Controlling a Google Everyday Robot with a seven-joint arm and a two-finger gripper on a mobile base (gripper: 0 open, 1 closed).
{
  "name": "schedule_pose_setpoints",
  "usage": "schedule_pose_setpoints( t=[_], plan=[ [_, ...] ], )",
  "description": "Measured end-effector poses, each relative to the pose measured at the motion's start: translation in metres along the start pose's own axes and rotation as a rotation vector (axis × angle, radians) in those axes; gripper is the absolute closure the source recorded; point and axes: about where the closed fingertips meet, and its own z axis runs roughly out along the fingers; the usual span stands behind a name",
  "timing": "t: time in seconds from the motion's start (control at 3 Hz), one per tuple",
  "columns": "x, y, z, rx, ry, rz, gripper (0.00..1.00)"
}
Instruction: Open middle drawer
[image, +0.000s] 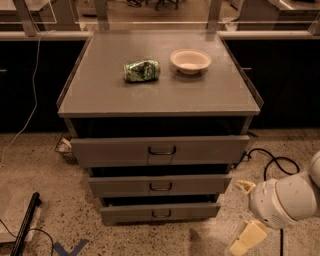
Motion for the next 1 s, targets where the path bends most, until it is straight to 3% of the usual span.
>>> schedule_pose_setpoints(
  t=[0.67, 1.0],
  plan=[
    [0.024, -0.034, 0.046, 0.014, -0.037, 0.047, 0.0],
    [0.014, -0.061, 0.07, 0.03, -0.079, 0.036, 0.0]
  ],
)
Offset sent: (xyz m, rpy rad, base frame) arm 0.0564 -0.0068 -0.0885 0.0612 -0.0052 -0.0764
